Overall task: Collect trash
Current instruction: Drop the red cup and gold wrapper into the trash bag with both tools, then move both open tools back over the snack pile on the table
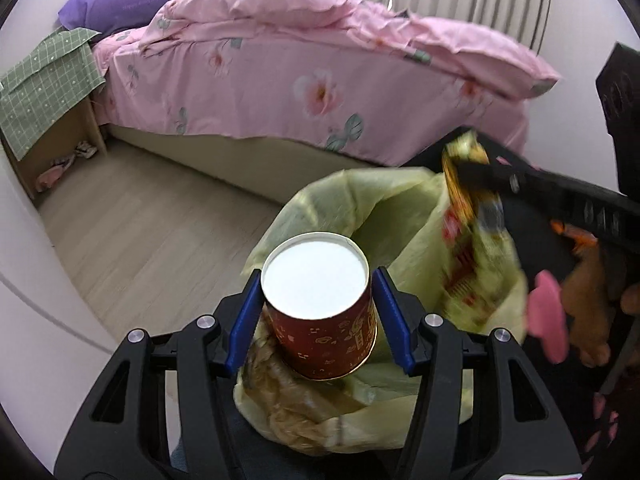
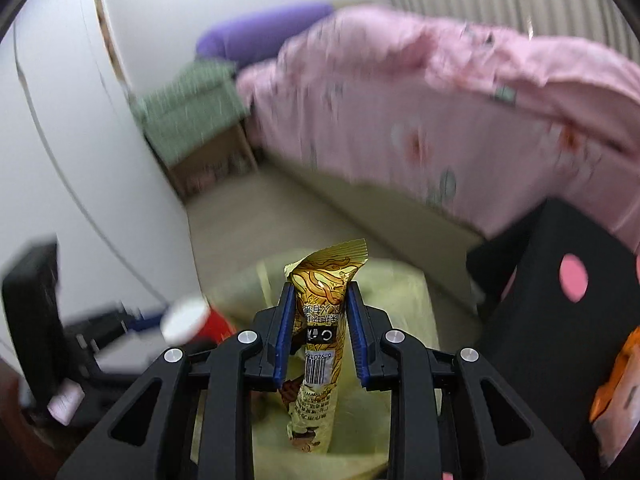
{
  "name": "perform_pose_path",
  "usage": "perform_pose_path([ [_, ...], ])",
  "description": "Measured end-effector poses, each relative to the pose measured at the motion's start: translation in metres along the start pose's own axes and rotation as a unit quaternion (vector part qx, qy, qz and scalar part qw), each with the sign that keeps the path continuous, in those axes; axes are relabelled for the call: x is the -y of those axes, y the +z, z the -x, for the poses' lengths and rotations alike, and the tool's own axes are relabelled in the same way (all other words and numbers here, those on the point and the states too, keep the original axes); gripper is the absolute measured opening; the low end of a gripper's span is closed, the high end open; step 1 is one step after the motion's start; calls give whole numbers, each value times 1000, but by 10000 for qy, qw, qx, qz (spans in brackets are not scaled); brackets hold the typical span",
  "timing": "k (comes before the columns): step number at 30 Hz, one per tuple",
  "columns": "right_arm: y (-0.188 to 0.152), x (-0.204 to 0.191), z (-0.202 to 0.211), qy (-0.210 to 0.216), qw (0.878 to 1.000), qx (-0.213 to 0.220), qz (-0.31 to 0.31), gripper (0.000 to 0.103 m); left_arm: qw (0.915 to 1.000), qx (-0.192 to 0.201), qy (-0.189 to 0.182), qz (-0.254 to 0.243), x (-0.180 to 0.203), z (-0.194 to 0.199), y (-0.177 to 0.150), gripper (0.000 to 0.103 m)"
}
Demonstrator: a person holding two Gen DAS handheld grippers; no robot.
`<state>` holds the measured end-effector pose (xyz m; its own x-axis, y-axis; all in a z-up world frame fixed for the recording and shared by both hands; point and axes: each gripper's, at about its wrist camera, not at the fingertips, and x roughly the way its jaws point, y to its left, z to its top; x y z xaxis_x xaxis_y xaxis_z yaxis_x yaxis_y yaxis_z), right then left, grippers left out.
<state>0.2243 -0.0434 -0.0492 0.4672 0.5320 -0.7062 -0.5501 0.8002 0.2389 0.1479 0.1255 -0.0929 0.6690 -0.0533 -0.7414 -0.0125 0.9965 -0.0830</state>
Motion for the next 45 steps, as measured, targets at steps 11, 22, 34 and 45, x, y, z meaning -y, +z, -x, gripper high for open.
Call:
perform_pose_path([
  [11, -31, 18, 11, -105, 9995, -296, 22, 24, 9981, -71, -381, 473, -16, -6, -4, 53],
  [22, -30, 22, 44, 253, 9994, -5, -233, 48, 9854, 337, -1107, 1253, -32, 33, 14, 83],
  [34, -72, 59, 158, -809, 9941, 580, -442, 55, 9868, 856, -1158, 739, 30, 80, 30, 87],
  [45, -159, 119, 251, -2019, 9761, 589, -554, 61, 9767, 284, -2096, -369, 169, 59, 15, 87],
])
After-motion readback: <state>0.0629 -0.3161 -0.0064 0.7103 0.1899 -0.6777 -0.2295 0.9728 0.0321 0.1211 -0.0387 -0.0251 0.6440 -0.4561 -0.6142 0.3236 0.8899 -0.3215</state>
